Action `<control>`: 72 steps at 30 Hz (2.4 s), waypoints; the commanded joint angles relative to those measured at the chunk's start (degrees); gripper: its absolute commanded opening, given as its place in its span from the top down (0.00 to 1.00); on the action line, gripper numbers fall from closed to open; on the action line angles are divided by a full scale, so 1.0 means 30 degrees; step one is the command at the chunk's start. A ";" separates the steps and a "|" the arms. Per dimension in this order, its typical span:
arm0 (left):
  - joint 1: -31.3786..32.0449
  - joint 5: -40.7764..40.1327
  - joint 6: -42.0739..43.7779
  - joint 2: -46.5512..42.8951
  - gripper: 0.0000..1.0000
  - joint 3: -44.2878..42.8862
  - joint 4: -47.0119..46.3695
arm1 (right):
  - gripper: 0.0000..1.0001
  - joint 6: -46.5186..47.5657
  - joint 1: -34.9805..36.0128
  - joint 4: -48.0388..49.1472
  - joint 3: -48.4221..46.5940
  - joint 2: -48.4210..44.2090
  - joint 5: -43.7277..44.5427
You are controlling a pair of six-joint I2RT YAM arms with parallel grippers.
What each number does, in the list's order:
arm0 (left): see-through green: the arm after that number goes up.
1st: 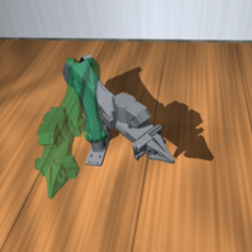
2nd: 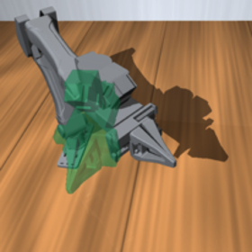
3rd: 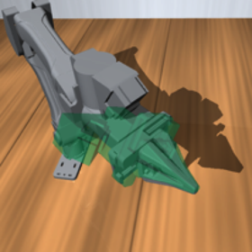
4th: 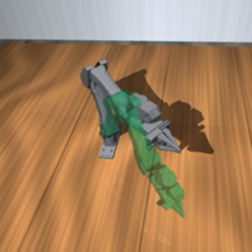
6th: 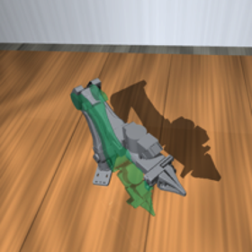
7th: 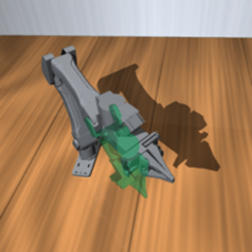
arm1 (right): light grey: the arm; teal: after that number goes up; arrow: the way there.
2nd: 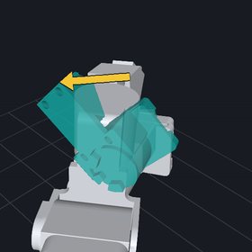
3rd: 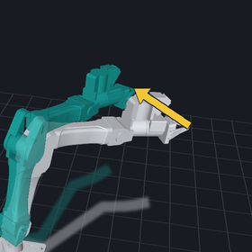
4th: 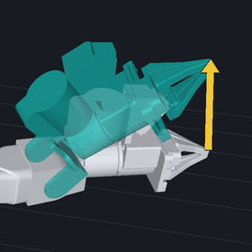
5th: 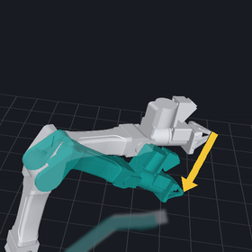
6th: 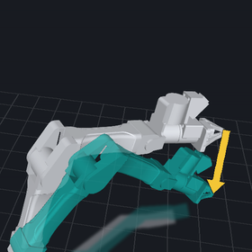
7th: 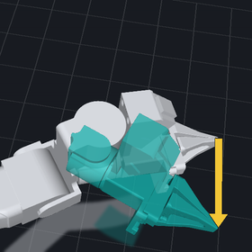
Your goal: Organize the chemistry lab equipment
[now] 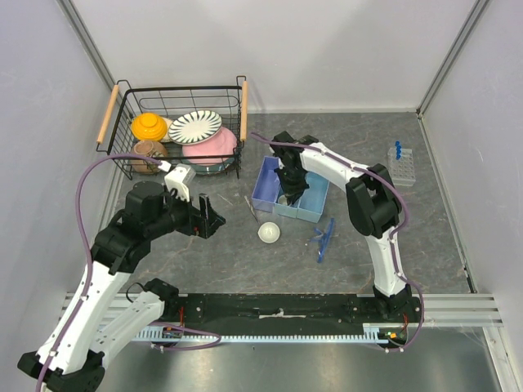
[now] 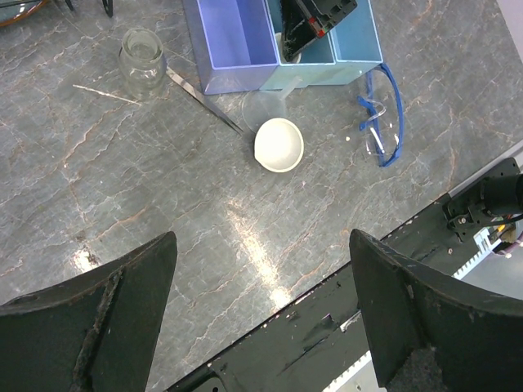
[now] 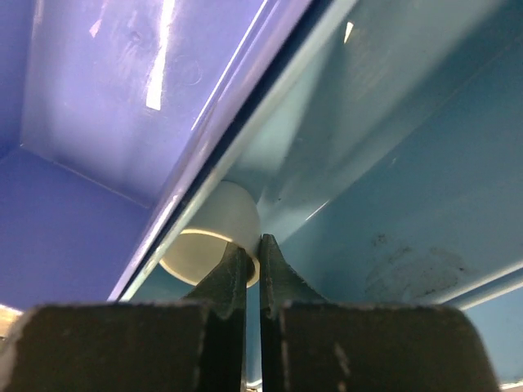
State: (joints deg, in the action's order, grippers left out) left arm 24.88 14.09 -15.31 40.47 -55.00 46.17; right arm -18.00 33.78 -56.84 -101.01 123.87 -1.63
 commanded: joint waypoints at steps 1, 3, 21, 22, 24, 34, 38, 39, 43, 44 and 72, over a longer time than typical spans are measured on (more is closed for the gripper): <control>0.0025 0.0373 0.0621 0.0075 0.08 0.0024 -0.0742 | 0.96 0.0316 0.0282 0.0167 -0.0636 0.0660 0.0279; -0.0004 0.0373 0.0621 0.0162 0.08 -0.0005 -0.0742 | 0.92 0.0316 0.0312 0.0167 -0.0782 0.0749 0.0337; -0.0003 0.0285 0.0650 0.0456 0.08 -0.0064 -0.0772 | 0.59 0.0375 0.0429 -0.1267 -0.3418 -0.0157 0.1655; -0.0004 0.0285 0.0650 0.0514 0.08 -0.0064 -0.0743 | 0.59 0.0375 0.0487 -0.1501 -0.3767 -0.0275 0.1888; -0.0004 0.0256 0.0650 0.0514 0.08 -0.0064 -0.0771 | 0.58 0.0375 0.0517 -0.1736 -0.4092 -0.0596 0.2152; -0.0003 0.0138 0.0709 0.0544 0.08 -0.0210 -0.0596 | 0.58 0.0287 0.2243 -0.3055 -0.4886 -0.2910 0.3619; -0.0004 -0.0008 0.0709 0.0544 0.08 -0.0240 -0.0479 | 0.57 -0.0152 0.3913 -0.2968 -0.4328 -0.4170 0.3912; 0.0025 -0.0066 0.0709 0.0573 0.08 -0.0240 -0.0479 | 0.57 -0.0356 0.4496 -0.2881 -0.4269 -0.4520 0.3941; -0.0004 -0.0329 0.0651 0.0544 0.08 -0.0619 -0.0245 | 0.57 -0.0855 0.5350 -0.1741 -0.3772 -0.4904 0.3357; -0.0004 -0.0475 0.0621 0.0486 0.08 -0.0708 -0.0157 | 0.56 -0.0972 0.5438 -0.1273 -0.3568 -0.4934 0.3297; -0.0004 -0.1678 0.0387 0.0456 0.08 -0.1939 0.1162 | 0.32 -0.1178 0.5234 0.3242 -0.9190 0.3327 0.2008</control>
State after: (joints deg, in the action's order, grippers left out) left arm 24.86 9.52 -15.31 41.65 -58.59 50.72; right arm -21.45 49.76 -49.78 -125.95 133.21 4.80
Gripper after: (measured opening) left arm 0.924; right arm 0.674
